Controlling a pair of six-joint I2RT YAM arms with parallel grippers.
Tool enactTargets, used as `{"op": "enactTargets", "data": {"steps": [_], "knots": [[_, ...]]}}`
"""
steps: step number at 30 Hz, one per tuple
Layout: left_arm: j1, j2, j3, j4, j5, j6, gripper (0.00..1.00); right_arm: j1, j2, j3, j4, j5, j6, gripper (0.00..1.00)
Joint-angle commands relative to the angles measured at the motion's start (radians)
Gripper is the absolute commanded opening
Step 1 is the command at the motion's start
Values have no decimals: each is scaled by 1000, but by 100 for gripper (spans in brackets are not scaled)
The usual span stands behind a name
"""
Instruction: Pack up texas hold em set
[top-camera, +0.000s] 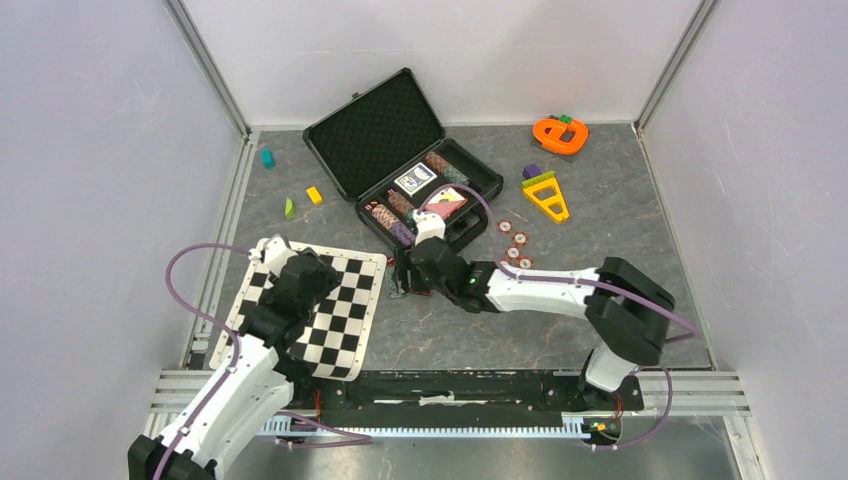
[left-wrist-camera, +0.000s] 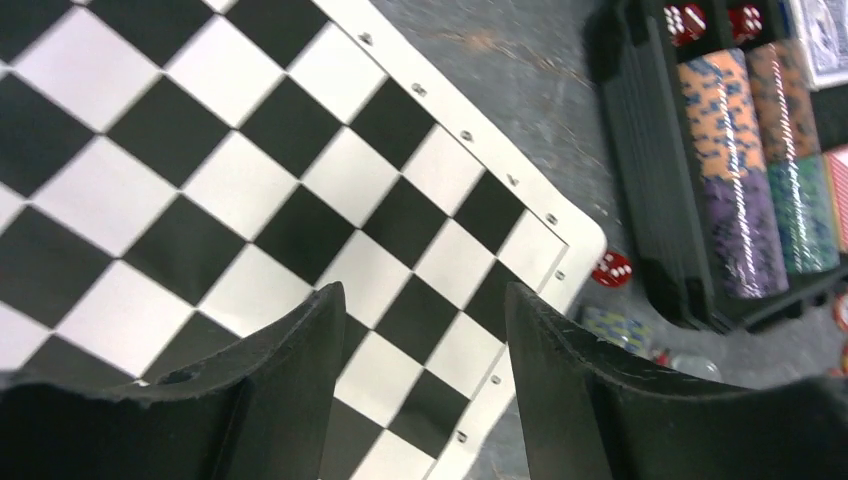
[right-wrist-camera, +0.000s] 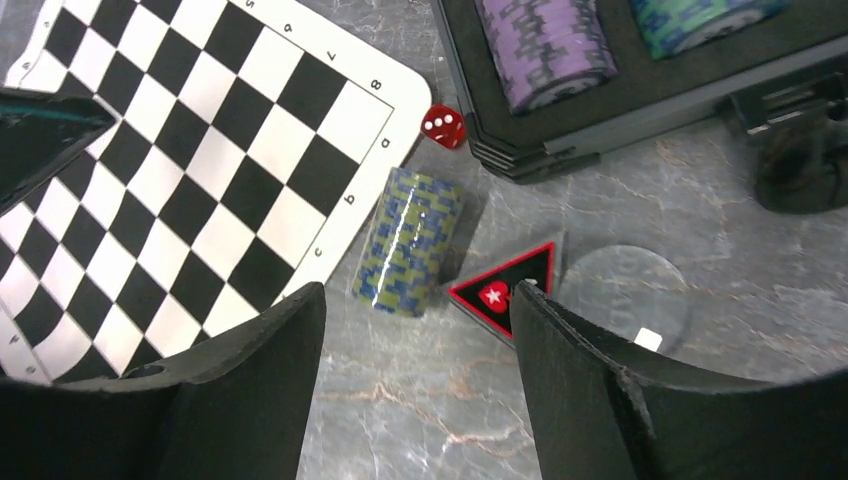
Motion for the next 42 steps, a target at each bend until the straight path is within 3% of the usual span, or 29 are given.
{"op": "enactTargets", "data": {"steps": [1, 6, 16, 21, 29, 37, 42], "knots": [[4, -60, -18, -32, -199, -36, 66, 25, 104, 116, -21, 98, 54, 73], [6, -72, -63, 60, -136, 29, 67, 27, 214, 202, -58, 104, 69, 67], [4, -78, -90, 92, -111, 58, 67, 36, 338, 292, -119, 88, 79, 62], [6, -75, -95, 96, -111, 58, 67, 41, 358, 299, -120, 62, 80, 51], [4, -67, -102, 120, -95, 68, 67, 41, 216, 338, -114, -48, -90, 21], [5, -48, -109, 171, -40, 104, 66, -14, 25, 345, -124, -48, -321, 18], [5, -52, -117, 202, 14, 140, 66, -198, -7, 403, -224, -170, -396, 5]]}}
